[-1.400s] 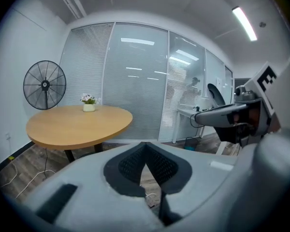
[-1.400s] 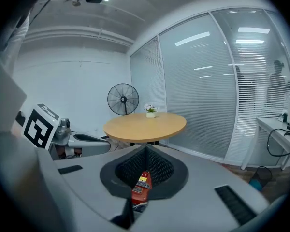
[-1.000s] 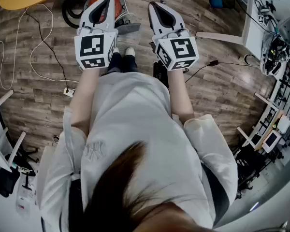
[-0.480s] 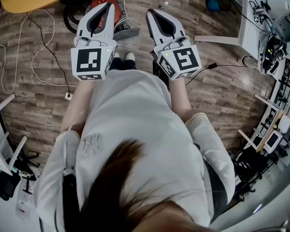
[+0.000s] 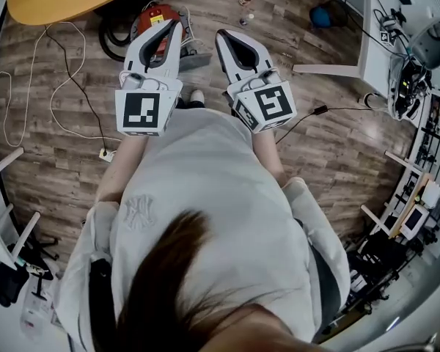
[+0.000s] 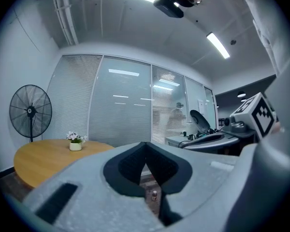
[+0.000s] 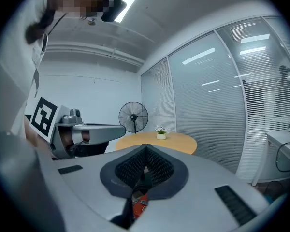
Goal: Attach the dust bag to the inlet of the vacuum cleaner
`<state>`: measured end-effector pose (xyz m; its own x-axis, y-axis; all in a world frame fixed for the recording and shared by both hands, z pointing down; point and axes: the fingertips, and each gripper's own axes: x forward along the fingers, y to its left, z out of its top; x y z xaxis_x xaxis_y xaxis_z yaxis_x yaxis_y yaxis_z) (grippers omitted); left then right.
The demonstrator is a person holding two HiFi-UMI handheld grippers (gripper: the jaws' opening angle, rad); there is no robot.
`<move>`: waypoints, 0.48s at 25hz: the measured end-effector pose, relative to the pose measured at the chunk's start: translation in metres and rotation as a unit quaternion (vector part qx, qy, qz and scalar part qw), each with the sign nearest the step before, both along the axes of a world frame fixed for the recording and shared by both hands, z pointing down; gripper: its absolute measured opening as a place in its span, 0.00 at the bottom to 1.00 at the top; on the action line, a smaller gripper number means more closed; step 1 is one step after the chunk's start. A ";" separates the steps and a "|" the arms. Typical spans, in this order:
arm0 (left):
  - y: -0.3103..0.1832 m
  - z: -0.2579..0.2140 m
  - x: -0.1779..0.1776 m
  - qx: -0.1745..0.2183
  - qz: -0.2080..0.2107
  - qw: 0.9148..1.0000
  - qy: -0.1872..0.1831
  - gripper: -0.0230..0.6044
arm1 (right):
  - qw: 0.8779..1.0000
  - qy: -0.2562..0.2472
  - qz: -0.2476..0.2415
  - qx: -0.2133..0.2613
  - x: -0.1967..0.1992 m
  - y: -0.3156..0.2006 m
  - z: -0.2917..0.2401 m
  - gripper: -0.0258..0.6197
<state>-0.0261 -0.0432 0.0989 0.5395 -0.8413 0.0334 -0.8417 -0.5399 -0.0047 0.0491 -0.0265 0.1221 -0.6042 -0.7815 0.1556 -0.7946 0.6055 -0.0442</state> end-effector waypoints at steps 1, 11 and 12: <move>0.002 -0.001 0.000 0.002 -0.002 1.000 0.002 0.06 | 1.000 0.002 0.000 0.001 0.000 0.000 0.000 0.04; 0.022 0.012 0.003 -0.008 -0.003 1.000 -0.003 0.06 | 1.000 0.004 0.012 -0.008 0.010 0.004 0.008 0.04; 0.021 0.013 0.002 -0.009 -0.004 1.000 -0.003 0.06 | 1.000 0.004 0.013 -0.008 0.010 0.003 0.008 0.04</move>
<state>-0.0237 -0.0218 0.1121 0.5318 -0.8452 0.0527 -0.8464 -0.5326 0.0001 0.0594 -0.0233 0.1298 -0.5825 -0.7943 0.1726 -0.8103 0.5842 -0.0464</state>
